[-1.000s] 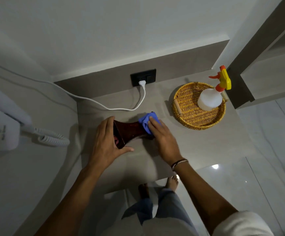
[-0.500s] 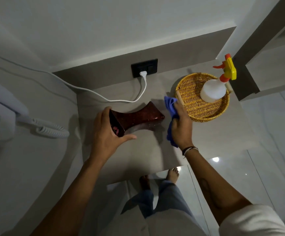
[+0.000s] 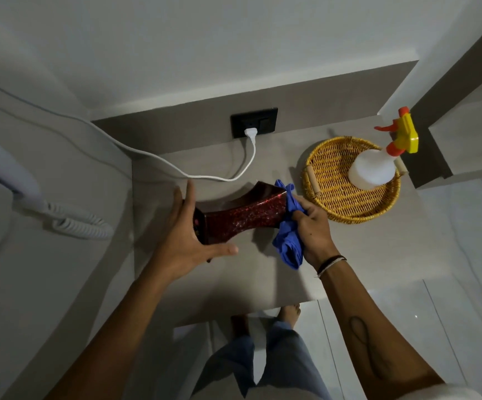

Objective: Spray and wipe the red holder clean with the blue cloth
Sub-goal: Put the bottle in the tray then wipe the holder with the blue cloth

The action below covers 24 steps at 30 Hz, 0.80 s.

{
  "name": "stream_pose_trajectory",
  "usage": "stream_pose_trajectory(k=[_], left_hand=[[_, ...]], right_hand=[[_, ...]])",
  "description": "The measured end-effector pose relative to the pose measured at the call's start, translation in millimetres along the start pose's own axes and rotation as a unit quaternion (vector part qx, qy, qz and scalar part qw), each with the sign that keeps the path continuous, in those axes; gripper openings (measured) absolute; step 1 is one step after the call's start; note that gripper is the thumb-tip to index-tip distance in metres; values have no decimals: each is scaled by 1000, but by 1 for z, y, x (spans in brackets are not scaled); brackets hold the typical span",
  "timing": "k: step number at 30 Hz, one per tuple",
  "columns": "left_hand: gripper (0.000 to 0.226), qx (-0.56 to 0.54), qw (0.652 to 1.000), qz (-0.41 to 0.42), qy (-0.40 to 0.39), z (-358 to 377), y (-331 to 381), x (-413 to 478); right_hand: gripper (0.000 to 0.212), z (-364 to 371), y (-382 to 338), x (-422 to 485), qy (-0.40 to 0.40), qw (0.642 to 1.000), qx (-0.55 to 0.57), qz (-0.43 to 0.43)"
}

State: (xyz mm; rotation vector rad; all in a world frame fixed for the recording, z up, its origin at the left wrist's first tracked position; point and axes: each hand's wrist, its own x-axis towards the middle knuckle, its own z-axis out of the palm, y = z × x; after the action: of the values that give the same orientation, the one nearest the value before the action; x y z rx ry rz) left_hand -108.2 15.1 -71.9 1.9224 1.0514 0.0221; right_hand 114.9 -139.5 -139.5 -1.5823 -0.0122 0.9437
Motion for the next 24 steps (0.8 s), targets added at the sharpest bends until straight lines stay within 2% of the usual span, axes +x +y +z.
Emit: stream_pose_trajectory(k=[7, 12, 15, 17, 19, 21, 22, 24], left_hand=[[187, 118, 991, 55, -19, 1, 5, -12], [190, 121, 988, 82, -50, -5, 10, -11], [188, 158, 979, 121, -40, -5, 9, -9], [177, 210, 966, 150, -3, -3, 8, -8], [147, 232, 953, 190, 48, 2, 6, -7], [121, 202, 959, 189, 67, 1, 7, -6], [118, 183, 965, 177, 67, 1, 9, -7], [125, 156, 975, 141, 72, 3, 11, -7]], right_hand=[[36, 8, -12, 7, 4, 995, -38, 87], [37, 13, -24, 9, 3, 989, -125, 80], [33, 15, -29, 14, 9, 985, -150, 81], [30, 16, -32, 16, 8, 983, -162, 86], [30, 17, -32, 16, 0, 982, -172, 85], [32, 18, -33, 16, 3, 981, -187, 55], [33, 19, -31, 14, 13, 980, -198, 19], [38, 20, -27, 1, 67, 961, -251, -97]])
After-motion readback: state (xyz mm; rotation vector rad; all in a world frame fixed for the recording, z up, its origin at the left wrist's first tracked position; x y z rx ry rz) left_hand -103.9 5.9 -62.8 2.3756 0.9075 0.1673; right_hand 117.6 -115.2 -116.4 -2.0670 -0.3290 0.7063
